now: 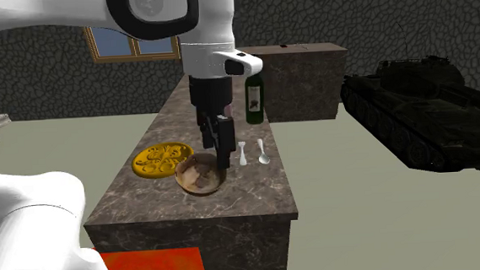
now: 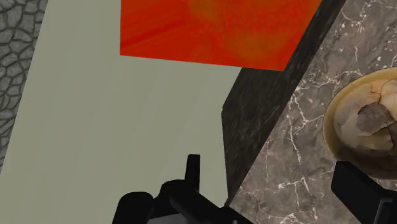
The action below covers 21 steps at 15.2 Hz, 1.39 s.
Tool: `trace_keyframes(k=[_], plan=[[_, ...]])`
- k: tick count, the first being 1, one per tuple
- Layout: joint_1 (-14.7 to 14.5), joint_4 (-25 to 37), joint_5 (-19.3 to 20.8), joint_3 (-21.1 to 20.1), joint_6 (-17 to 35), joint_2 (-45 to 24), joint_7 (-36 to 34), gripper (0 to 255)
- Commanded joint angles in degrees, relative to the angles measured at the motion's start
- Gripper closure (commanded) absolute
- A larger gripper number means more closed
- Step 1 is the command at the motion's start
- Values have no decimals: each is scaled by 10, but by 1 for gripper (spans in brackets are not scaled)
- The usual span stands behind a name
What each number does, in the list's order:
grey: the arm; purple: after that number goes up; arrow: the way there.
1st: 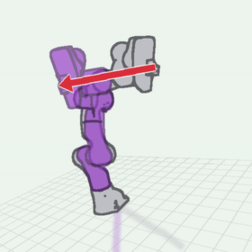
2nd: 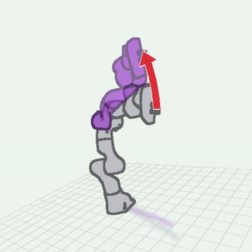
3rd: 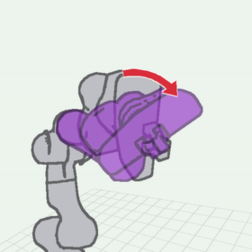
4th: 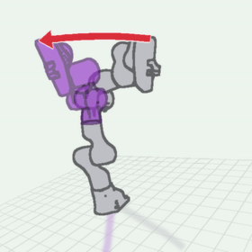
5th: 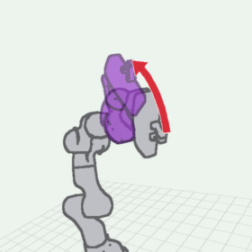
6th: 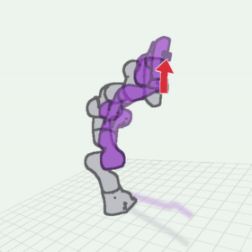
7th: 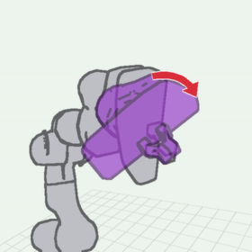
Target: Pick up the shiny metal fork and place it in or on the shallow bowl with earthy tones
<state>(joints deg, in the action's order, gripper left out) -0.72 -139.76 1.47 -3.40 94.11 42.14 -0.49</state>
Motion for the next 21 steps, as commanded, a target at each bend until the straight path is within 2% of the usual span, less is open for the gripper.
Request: trace_keyframes(k=[1, 11, 21], plan=[[0, 0, 0, 0, 0, 0, 0, 0], [-59, 87, -22, -9, 108, -219, 115, 0], [-109, 216, -39, -44, 154, -419, 221, 0]])
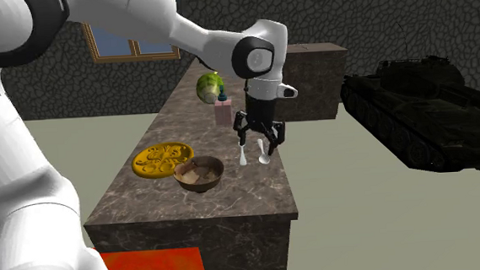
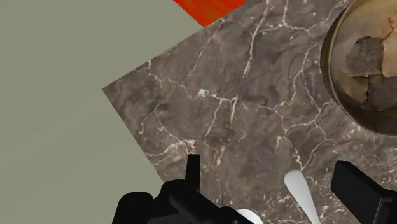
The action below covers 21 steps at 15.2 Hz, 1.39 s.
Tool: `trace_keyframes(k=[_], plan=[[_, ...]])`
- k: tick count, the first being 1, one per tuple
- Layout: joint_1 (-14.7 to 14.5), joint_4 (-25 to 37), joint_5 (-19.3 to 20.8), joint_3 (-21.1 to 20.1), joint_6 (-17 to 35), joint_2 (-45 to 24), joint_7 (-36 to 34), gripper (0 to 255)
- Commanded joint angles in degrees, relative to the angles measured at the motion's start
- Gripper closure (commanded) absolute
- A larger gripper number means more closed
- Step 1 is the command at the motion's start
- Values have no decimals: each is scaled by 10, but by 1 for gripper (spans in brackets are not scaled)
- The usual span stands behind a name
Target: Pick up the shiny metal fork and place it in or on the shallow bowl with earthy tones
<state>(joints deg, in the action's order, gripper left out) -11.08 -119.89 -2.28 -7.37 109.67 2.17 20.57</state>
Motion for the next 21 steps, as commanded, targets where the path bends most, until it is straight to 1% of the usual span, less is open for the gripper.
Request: trace_keyframes(k=[1, 7, 14, 15, 21], plan=[[-10, 32, -2, -9, 1, -38, 20, 0], [-39, 122, 2, -39, 3, -146, 73, 0], [-79, 234, 17, -75, -10, -263, 128, 0], [-81, 239, 18, -76, -11, -267, 129, 0], [-83, 204, 20, -76, 32, -276, 128, 0]])
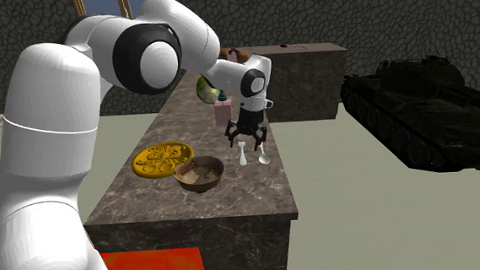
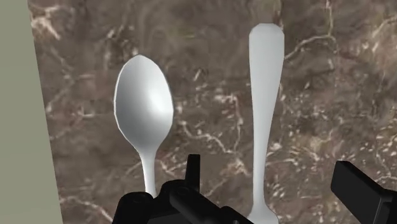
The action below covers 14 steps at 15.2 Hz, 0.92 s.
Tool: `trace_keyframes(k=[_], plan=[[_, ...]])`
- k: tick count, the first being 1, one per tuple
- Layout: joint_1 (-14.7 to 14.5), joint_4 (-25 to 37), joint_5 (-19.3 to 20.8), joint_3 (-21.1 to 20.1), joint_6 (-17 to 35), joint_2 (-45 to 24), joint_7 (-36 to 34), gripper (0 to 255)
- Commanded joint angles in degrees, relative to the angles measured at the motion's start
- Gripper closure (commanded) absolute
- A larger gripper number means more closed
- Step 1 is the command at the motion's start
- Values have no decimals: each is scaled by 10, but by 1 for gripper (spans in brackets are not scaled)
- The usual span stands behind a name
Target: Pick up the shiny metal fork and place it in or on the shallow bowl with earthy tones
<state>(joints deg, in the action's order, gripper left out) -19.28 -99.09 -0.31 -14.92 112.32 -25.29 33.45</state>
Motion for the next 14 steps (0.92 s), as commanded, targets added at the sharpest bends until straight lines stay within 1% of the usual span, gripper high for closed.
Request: trace_keyframes(k=[1, 9, 10, 14], plan=[[-1, -12, 1, 0, 17, -5, -1, 0], [-1, -12, 1, 0, 17, -5, -1, 0], [-1, -12, 1, 0, 17, -5, -1, 255], [-1, -12, 1, 0, 17, -5, -1, 255]])
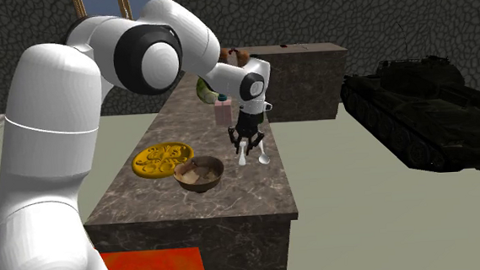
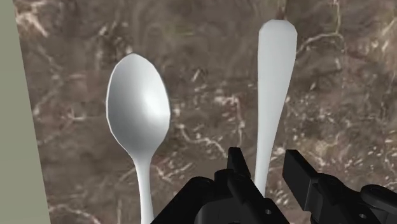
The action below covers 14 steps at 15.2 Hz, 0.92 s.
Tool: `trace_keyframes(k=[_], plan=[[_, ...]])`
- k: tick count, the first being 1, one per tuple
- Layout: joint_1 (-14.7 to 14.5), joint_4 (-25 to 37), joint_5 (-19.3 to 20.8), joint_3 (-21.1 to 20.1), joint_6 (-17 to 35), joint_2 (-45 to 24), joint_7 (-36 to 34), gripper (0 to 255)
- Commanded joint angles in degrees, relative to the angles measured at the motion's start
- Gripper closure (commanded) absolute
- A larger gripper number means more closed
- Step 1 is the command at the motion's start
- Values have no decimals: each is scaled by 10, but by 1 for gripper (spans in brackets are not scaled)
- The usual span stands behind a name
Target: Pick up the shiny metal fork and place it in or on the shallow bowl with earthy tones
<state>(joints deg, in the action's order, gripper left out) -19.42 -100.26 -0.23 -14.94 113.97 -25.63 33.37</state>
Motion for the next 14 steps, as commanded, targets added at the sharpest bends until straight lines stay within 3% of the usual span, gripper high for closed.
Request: trace_keyframes(k=[1, 5, 14], plan=[[0, -1, 0, 0, 0, -1, 0, 255], [0, 0, 0, 0, 0, -1, 0, 255], [3, 26, -7, -3, -57, 30, -1, 255]])
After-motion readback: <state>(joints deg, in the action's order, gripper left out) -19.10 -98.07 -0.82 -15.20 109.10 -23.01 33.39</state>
